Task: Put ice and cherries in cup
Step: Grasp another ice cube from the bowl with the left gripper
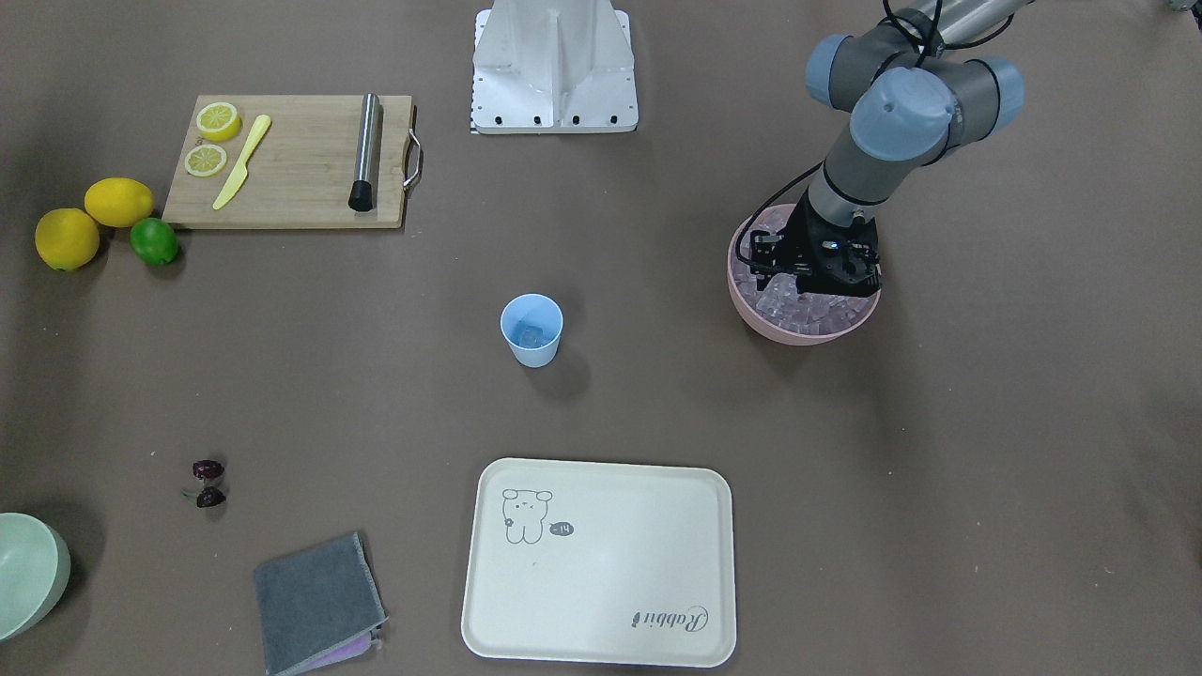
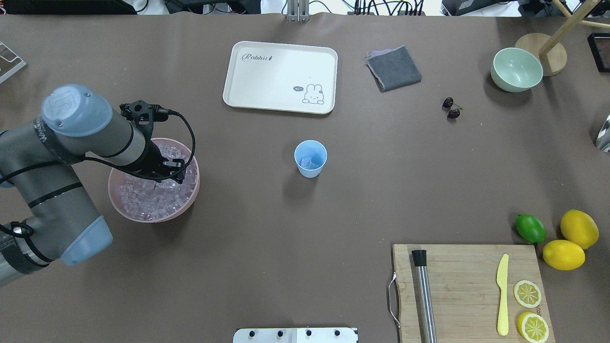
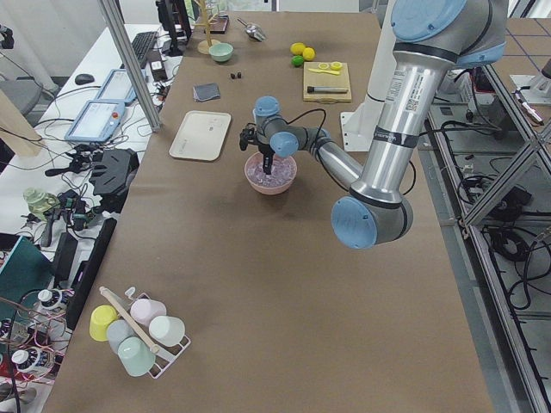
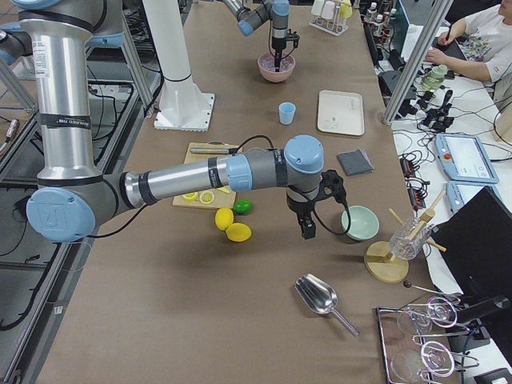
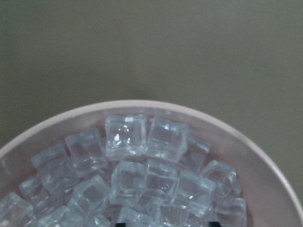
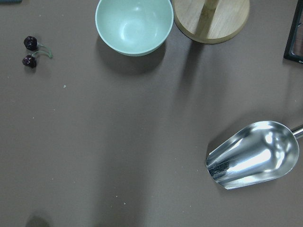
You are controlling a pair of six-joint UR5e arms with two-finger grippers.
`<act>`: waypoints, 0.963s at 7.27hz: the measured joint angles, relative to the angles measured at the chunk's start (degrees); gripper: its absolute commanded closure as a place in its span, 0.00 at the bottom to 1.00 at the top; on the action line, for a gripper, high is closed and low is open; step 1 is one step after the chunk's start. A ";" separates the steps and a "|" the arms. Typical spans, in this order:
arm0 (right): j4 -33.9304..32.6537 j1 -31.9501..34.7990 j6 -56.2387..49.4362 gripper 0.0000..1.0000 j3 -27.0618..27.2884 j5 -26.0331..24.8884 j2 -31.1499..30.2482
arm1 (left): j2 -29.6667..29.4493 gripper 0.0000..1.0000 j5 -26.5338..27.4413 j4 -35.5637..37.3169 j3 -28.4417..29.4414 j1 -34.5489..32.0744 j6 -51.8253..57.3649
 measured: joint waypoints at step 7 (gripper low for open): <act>0.00 0.00 0.00 0.01 -0.02 0.02 0.01 | -6.26 1.00 -1.64 5.38 -2.89 -2.55 0.42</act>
